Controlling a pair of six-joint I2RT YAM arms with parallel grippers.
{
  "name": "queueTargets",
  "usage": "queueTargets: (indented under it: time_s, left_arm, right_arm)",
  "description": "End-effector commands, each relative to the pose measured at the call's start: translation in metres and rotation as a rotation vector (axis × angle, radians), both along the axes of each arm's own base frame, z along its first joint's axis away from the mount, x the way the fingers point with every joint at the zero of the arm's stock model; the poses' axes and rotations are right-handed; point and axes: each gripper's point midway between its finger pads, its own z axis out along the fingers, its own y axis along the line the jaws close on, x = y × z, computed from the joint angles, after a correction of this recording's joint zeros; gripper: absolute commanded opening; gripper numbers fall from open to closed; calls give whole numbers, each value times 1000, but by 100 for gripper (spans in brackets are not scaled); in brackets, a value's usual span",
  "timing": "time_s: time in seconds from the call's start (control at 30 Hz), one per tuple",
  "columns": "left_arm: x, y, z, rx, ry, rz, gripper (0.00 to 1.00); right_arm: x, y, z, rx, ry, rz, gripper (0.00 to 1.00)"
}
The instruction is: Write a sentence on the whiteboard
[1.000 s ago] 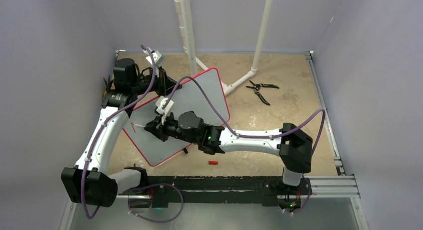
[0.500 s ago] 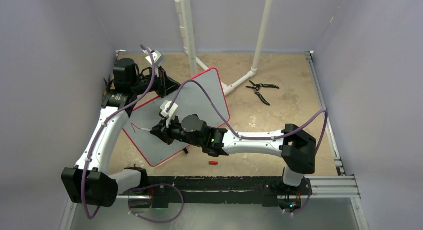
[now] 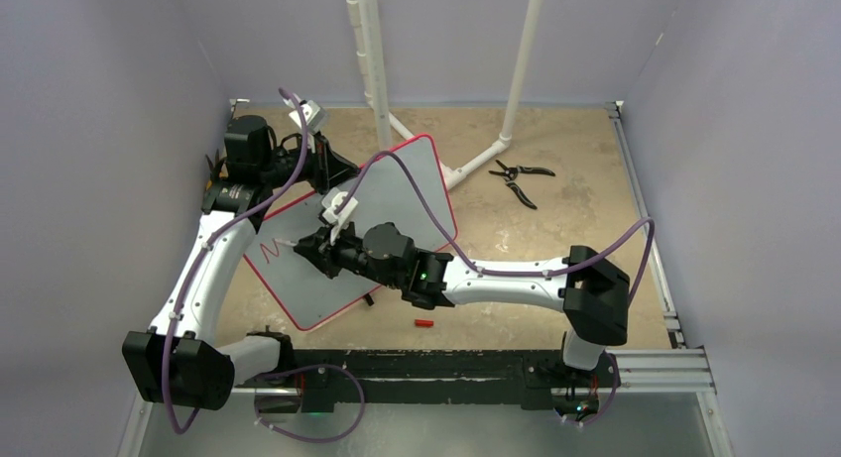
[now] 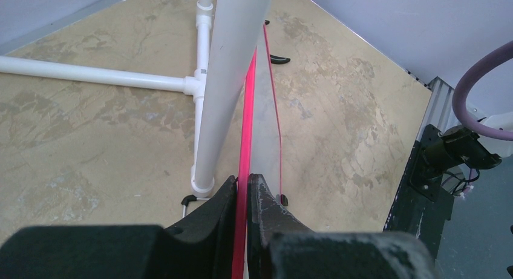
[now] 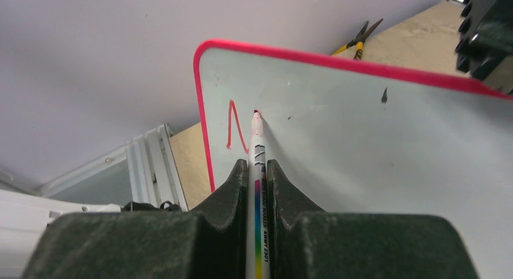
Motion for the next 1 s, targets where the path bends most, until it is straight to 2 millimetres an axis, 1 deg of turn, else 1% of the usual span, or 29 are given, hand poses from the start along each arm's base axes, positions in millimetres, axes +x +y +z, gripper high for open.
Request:
queueTargets:
  time_s: [0.0,0.17,0.37,0.5,0.6,0.8,0.97]
  left_arm:
    - [7,5,5,-8,-37,20,0]
    - [8,6,5,-8,-37,24,0]
    - [10,9,4,-7,-36,36,0]
    - [11,9,4,-7,-37,38,0]
    - [11,9,4,-8,-34,39,0]
    - [12,10,2,-7,-29,40,0]
    - [12,9,2,-7,-27,40,0]
  right_arm:
    - [18,-7,53,118,-55,-85,0]
    - [16,-7,57,122,-66,-70,0]
    - [-5,-20,65,145,-96,21,0]
    - [-15,-26,59,138,-88,54,0]
    - [-17,-25,48,115,-76,64,0]
    - [-16,-15,34,81,-66,73,0]
    - [-11,-13,25,59,-59,55,0]
